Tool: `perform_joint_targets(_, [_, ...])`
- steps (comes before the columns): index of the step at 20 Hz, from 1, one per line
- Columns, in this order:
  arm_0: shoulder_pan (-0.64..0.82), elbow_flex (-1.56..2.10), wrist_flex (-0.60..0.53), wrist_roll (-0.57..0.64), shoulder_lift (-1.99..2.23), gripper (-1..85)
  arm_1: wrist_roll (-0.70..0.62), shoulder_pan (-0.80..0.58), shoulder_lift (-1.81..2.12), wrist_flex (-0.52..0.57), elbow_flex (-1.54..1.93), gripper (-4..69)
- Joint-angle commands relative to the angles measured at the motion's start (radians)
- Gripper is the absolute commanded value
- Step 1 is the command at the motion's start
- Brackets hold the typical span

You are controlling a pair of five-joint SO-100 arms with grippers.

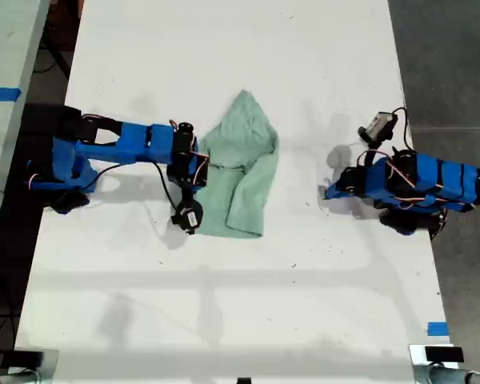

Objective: Fold t shirt

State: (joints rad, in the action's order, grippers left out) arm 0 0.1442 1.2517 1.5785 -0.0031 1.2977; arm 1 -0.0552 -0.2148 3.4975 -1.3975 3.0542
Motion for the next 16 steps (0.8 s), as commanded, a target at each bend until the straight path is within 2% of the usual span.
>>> perform_joint_targets(1, [-0.009, -0.083, 0.018, 0.025, 0.104, -0.1, -0.006, 0.008, 0.012, -0.003, 0.018, -0.3])
perform_joint_targets(6, [-0.018, -0.291, -0.015, 0.115, -0.012, -0.1, -0.008, 0.008, 0.012, -0.003, 0.018, -0.3])
perform_joint_targets(11, [-0.040, -0.296, -0.229, 0.143, -0.074, 0.5, -0.006, 0.008, 0.012, -0.003, 0.018, -0.3])
perform_joint_targets(13, [-0.049, -0.296, -0.275, 0.170, -0.080, 32.6, -0.008, 0.009, 0.012, -0.003, 0.018, -0.3])
perform_joint_targets(14, [-0.052, -0.296, -0.281, 0.176, -0.064, 37.7, -0.008, 0.009, 0.012, -0.003, 0.018, -0.3])
perform_joint_targets(16, [-0.052, -0.290, -0.279, 0.207, 0.014, 36.6, -0.008, 0.009, 0.012, -0.003, 0.018, -0.3])
